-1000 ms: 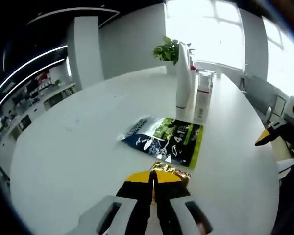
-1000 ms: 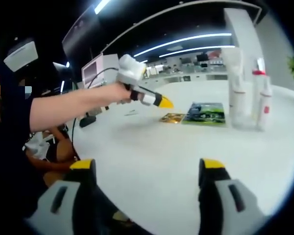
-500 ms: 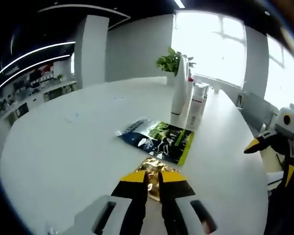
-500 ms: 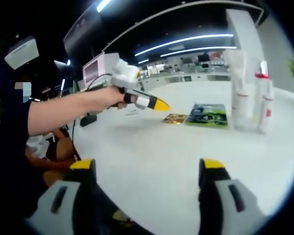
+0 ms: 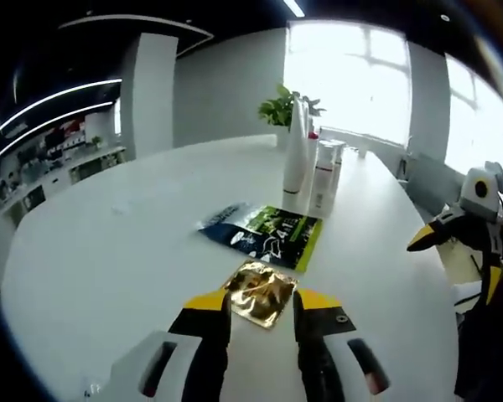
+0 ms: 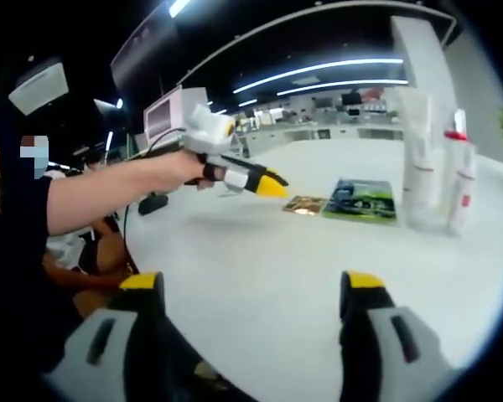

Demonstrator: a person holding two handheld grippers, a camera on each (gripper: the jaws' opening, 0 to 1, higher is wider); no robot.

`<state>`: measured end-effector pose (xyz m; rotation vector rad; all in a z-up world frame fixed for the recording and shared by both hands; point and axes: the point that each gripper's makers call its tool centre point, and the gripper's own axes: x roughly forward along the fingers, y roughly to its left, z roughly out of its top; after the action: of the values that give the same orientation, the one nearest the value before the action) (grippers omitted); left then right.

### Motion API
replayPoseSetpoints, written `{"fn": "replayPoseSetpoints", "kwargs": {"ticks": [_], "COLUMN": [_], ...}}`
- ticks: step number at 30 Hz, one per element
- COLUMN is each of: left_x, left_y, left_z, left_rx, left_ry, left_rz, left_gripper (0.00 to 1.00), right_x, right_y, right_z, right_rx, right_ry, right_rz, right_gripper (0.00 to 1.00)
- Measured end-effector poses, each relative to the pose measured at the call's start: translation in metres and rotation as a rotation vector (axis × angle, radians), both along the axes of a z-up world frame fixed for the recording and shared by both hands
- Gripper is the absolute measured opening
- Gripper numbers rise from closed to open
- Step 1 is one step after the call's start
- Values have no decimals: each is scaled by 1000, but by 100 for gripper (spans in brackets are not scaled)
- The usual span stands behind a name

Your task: Arrange the skincare products in the storage area until every visible bottle or jar stands upright without overlapping.

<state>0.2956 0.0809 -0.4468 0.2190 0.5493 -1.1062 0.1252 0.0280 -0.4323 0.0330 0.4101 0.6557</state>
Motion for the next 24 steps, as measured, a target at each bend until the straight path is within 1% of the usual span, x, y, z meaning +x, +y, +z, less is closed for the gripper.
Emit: {"fn": "replayPoseSetpoints", "kwargs": {"ticks": [2,4,7,11,15,21,22,24], "left_x": [-2,-4,-5,-5,-8,-9,-9,-3], "left_y": [3,6,11,21,32,43,44,47], "left_z": [0,-2,-5,-8,-12,-15,-16,-15], "left_rx": [13,27,48,62,73,86,87,94], "left_ry": [-20,-34,-48,-65,-70,-62,-65,-116], "left_rz": [-4,-14,-14,15,28,49,53,80], "left_gripper": [39,42,50,75,77,81,84,95], "right_x": [0,0,0,0,1,1,1,1], "right_y": [2,2,3,5,8,11,11,10], "right_z": [0,0,0,0,1,1,1,0], "right_rx": [-4,-2,-3,-4,1,5,6,6], "right_ry": [-1,-1,0,0,-1,-1,-2,-1], "right_rz": [5,6,8,19,25,36,36,36], "right_gripper": [86,86,86,86,86,86,86,86]}}
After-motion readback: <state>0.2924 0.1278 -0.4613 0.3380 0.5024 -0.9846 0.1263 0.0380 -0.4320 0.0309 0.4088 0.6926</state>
